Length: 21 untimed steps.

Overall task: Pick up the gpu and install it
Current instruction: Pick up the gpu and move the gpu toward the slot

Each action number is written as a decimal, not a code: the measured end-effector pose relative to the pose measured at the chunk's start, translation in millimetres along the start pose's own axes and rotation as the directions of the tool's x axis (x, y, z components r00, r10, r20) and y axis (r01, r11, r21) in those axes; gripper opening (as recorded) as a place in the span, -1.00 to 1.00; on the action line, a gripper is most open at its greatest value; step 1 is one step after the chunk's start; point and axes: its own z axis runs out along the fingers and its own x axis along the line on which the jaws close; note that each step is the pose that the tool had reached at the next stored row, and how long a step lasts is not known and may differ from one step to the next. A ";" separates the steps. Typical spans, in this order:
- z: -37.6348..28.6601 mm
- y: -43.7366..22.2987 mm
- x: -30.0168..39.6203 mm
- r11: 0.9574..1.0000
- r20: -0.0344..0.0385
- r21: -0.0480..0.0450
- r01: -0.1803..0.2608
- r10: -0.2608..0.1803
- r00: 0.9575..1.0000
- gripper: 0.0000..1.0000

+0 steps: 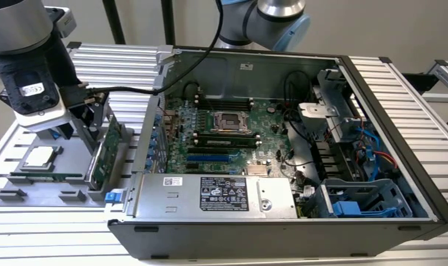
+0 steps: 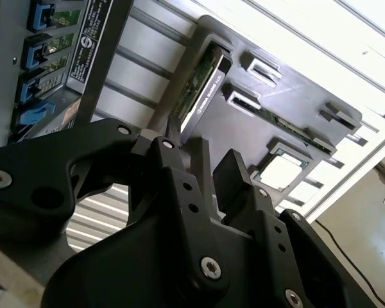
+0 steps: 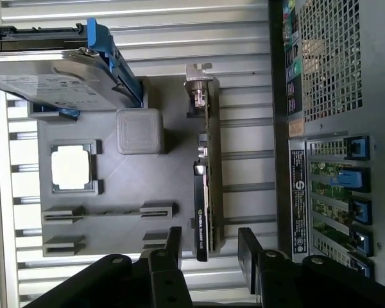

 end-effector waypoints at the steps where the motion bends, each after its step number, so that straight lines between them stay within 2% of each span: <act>1: 0.2 0.0 0.0 1.000 0.000 0.000 0.000 0.000 1.000 1.00; 21: 7.0 -0.4 0.1 1.000 0.000 0.000 0.000 0.000 1.000 1.00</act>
